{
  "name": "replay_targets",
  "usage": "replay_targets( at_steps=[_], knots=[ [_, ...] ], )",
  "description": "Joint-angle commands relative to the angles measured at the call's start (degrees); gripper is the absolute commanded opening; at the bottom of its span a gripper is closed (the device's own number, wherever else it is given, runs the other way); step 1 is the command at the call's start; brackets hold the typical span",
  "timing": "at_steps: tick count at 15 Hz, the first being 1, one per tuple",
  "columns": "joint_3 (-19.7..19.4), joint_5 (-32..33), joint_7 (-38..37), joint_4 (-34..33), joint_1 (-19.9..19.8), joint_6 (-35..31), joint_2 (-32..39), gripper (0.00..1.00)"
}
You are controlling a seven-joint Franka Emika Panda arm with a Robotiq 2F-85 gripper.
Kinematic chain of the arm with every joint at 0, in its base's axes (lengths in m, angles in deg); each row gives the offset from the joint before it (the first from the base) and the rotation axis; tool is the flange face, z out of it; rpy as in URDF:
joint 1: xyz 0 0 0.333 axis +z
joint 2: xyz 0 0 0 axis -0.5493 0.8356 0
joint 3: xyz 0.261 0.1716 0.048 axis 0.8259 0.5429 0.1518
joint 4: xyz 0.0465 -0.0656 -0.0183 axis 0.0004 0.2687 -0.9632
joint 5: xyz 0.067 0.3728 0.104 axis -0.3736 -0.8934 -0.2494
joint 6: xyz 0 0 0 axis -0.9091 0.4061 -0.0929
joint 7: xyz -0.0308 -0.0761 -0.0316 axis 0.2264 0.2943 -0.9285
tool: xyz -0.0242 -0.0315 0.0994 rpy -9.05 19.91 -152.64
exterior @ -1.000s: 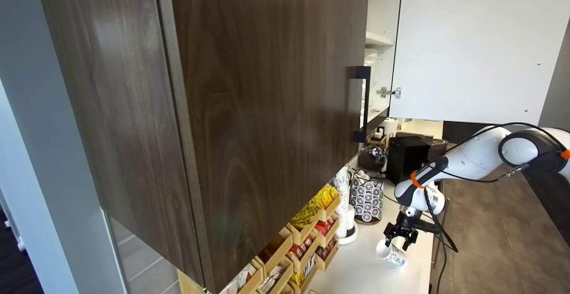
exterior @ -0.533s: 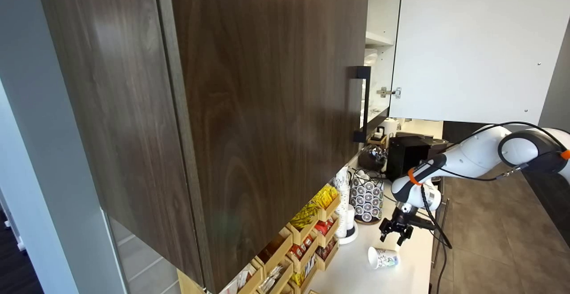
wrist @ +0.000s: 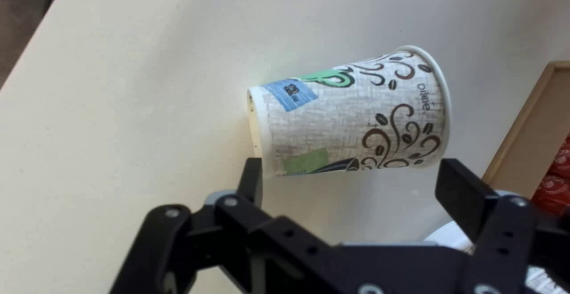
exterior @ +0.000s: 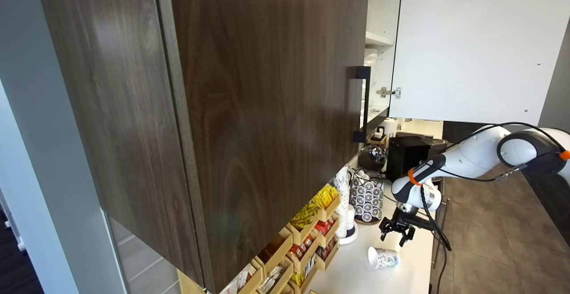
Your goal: Pick up the two stacked cups from the counter and place them on the bottom shelf of the upper cabinet on the left
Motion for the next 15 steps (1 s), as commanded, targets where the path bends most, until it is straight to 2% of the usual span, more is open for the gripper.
replay_targets(
  at_steps=[1,3,7,10,15],
  knots=[
    [-0.75,-0.46,0.25,-0.14,0.71,0.3,-0.04,1.0],
    [0.01,-1.89,-0.08,1.45,1.09,-2.14,-0.89,1.0],
    [0.07,-7.59,-9.31,3.94,3.17,-2.42,-3.05,1.0],
    [-3.68,-6.3,-20.35,6.16,8.54,-4.88,-3.83,1.0],
    [-9.7,-3.76,-36.47,9.8,15.11,-10.91,-4.61,1.0]
  ],
)
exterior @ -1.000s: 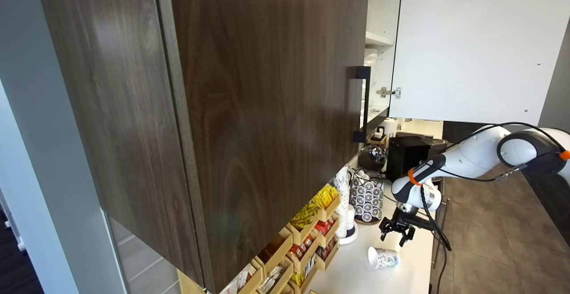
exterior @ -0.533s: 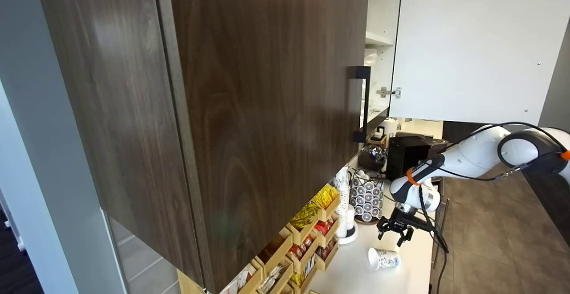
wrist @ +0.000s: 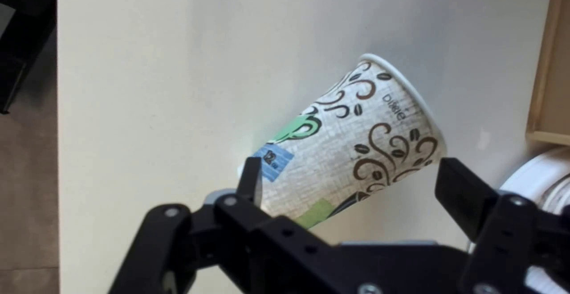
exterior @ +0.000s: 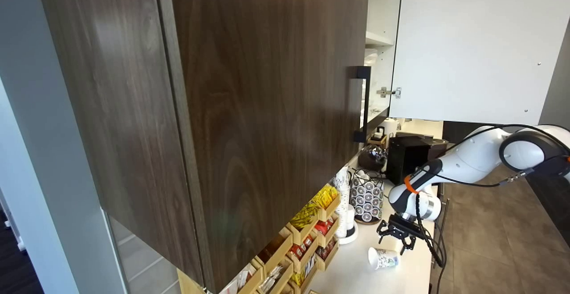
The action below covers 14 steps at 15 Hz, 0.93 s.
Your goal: Pick up the two stacked cups from the counter and place them on the bottom shelf of the upper cabinet on the left
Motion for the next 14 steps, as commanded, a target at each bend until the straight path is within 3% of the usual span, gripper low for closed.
replay_targets(
  at_steps=[1,5,14],
  knots=[
    [-5.02,1.9,-12.18,2.81,4.92,-3.05,-0.56,1.0],
    [-7.13,0.82,-22.69,2.22,6.44,-3.62,0.89,1.0],
    [-5.18,-0.75,-33.14,-2.09,3.43,0.56,3.74,1.0]
  ],
)
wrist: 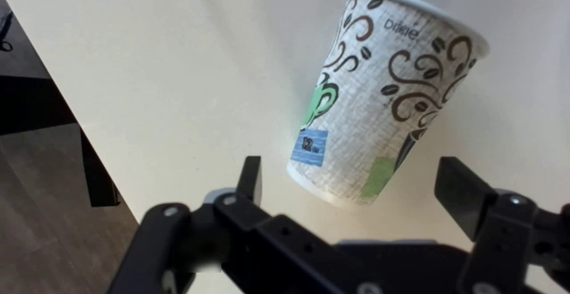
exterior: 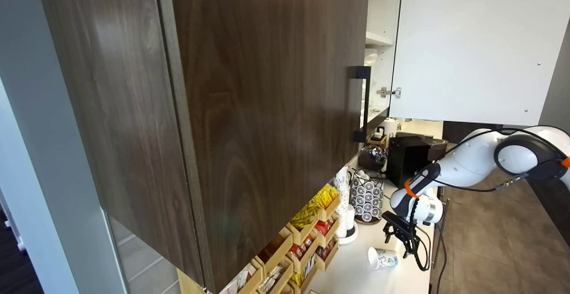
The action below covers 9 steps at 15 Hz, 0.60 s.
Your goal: Pick up the two stacked cups from the counter and place them on the bottom shelf of the upper cabinet on the left
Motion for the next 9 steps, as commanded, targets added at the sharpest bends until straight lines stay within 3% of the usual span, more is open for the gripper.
replay_targets(
  at_steps=[1,9],
  knots=[
    [1.03,-0.78,-2.86,-3.45,-1.6,1.86,3.5,1.0],
    [3.11,-3.31,-3.26,-7.14,-3.95,1.8,7.64,1.0]
  ],
)
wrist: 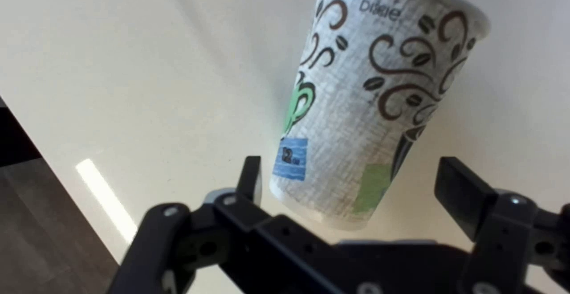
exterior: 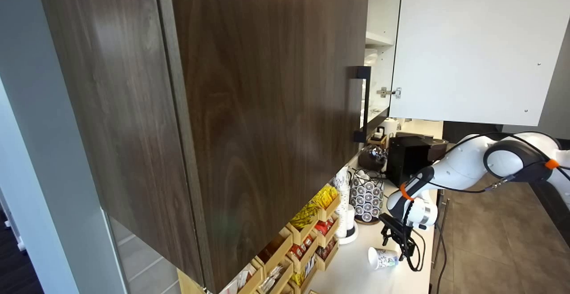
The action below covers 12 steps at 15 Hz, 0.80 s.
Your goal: Pick up the two stacked cups from the counter and place them on the bottom shelf of the upper cabinet on the left
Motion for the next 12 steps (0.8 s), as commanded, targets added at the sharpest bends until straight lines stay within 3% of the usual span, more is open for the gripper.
replay_targets(
  at_steps=[1,11,12],
  knots=[
    [0.9,-1.91,-0.95,-2.73,-1.34,1.68,2.72,1.0],
    [2.09,-4.74,-0.13,-6.83,-3.26,3.33,6.79,0.98],
    [1.9,-4.68,-0.22,-7.06,-3.18,3.72,6.96,0.74]
  ],
)
